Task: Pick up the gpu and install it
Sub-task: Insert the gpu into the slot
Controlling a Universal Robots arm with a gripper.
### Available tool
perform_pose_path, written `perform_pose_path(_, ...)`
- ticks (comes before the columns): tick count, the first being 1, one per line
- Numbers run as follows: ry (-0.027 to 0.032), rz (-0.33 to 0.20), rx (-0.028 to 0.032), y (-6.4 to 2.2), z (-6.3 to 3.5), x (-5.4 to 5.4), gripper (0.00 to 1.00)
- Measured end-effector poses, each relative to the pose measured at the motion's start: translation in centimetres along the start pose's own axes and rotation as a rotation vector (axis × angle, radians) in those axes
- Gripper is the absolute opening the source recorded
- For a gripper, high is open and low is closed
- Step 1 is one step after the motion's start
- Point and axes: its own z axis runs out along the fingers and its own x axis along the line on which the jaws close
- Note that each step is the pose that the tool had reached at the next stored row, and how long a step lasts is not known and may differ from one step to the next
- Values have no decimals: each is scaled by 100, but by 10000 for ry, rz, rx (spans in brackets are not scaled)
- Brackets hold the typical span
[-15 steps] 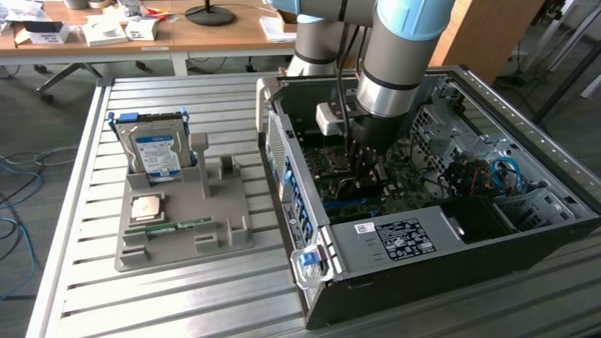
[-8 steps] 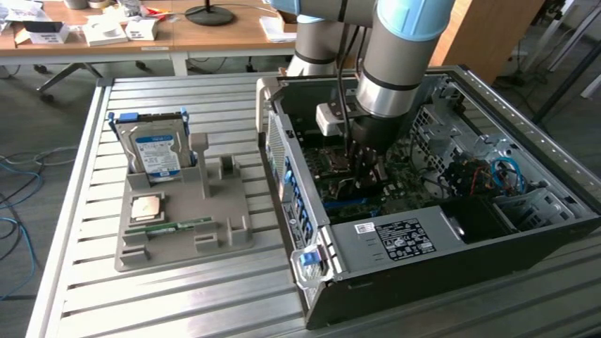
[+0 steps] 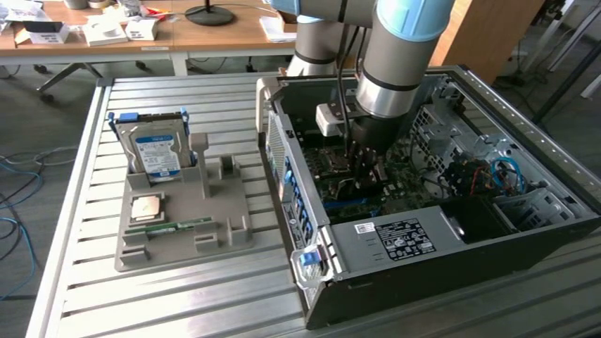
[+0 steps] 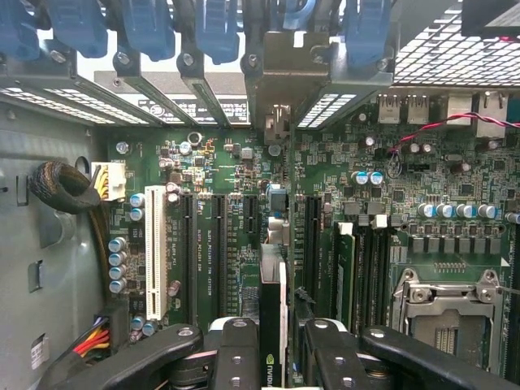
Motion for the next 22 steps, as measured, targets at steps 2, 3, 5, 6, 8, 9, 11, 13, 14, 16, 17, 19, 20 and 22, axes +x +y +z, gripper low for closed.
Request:
perform_pose_path(2,-3,0,1,0,-1,0,26)
perform_pose_path(3,-5,0,2,0,-4,-1,26)
perform_pose_path(5,-6,0,4,-1,-8,-1,26)
perform_pose_path(6,-4,0,3,-1,-11,0,26)
perform_pose_path(8,-3,-1,1,-1,-14,0,26)
perform_pose_path(9,-3,-1,2,-1,-15,0,26)
perform_pose_path(11,-4,-1,1,0,-19,1,26)
perform_pose_path(13,-8,0,2,0,-19,1,26)
perform_pose_path(14,-10,-1,5,0,-20,1,26)
perform_pose_path(16,-19,-11,18,1,-20,2,26)
perform_pose_path(17,-24,-25,22,2,-19,2,26)
perform_pose_path(19,-26,-59,24,2,-19,1,26)
perform_pose_path(20,-26,-66,24,2,-19,2,26)
perform_pose_path(22,-26,-68,24,2,-19,2,26)
